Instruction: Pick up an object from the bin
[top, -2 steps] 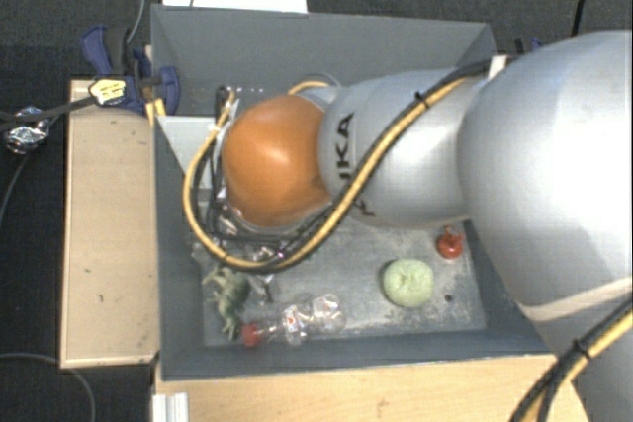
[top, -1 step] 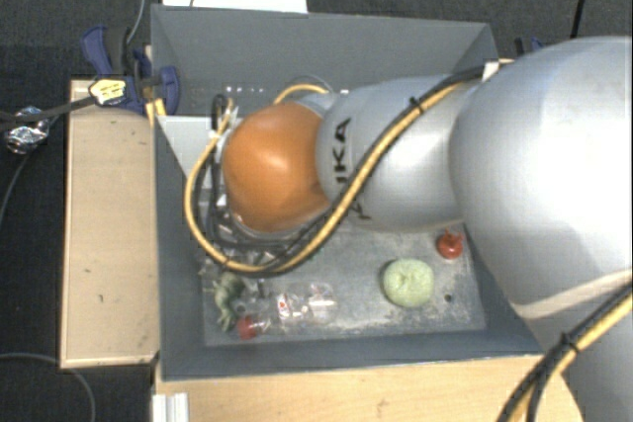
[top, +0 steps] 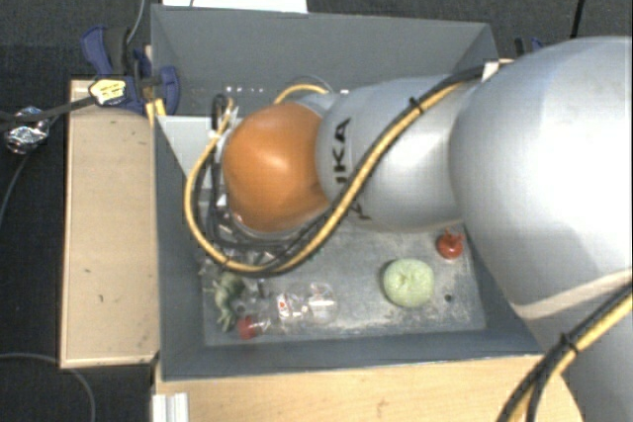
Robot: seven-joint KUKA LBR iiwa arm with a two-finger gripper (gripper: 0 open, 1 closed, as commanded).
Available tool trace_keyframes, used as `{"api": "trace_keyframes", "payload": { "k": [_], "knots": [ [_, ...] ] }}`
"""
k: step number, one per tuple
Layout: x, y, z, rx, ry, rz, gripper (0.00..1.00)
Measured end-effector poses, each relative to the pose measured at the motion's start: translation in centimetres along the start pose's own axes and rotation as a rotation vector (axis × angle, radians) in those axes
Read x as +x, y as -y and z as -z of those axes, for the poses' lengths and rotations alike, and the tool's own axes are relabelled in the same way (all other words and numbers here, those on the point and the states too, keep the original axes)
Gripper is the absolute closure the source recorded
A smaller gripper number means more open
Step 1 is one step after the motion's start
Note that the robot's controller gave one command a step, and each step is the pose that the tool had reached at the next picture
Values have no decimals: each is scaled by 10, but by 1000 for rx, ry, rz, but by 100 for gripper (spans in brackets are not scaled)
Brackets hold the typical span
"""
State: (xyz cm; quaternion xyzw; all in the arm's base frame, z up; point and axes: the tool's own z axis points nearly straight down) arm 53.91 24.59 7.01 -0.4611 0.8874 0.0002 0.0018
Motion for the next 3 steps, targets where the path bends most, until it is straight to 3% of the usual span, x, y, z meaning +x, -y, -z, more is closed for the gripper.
{"api": "trace_keyframes", "payload": {
  "k": [3],
  "knots": [
    [0, -1, 41, -2, 1, -3, 100]
  ]
}}
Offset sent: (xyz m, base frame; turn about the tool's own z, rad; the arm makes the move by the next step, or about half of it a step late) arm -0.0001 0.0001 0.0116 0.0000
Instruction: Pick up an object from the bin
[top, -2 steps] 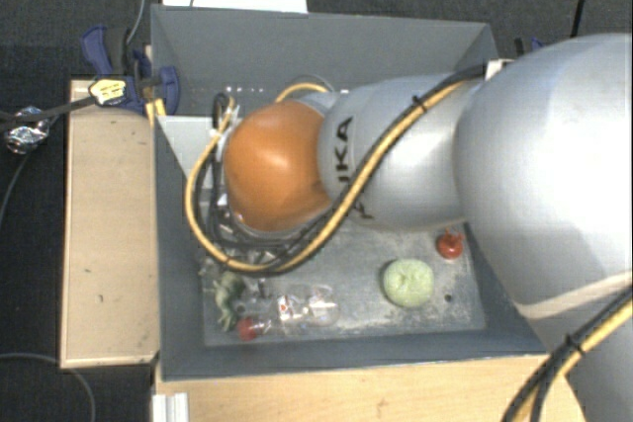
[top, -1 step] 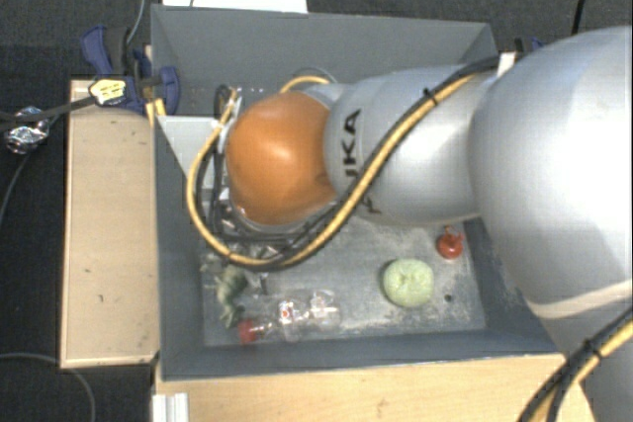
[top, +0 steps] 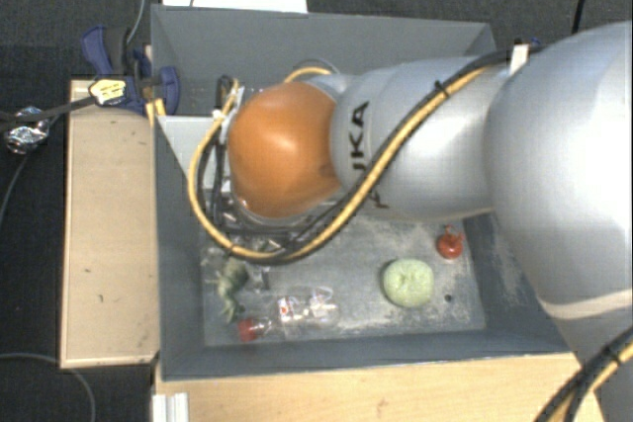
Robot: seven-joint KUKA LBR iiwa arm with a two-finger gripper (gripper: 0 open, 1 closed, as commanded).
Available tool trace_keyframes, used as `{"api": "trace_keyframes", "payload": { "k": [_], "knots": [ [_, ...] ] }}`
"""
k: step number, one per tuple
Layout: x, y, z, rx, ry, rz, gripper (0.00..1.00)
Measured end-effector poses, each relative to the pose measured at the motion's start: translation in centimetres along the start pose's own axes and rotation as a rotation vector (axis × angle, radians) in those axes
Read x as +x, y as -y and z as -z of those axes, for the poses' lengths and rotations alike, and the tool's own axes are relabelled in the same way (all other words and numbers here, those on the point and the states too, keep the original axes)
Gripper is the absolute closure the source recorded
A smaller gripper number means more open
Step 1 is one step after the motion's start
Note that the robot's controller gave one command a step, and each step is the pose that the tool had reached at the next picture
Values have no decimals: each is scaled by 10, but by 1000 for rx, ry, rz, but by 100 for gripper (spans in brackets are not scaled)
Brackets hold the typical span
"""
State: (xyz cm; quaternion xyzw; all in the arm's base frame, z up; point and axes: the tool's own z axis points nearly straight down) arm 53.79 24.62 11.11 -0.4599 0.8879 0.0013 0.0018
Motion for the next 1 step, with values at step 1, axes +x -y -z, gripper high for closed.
{"api": "trace_keyframes", "payload": {
  "k": [1],
  "knots": [
    [-1, 1, 14, 2, 4, -2, 100]
  ]
}}
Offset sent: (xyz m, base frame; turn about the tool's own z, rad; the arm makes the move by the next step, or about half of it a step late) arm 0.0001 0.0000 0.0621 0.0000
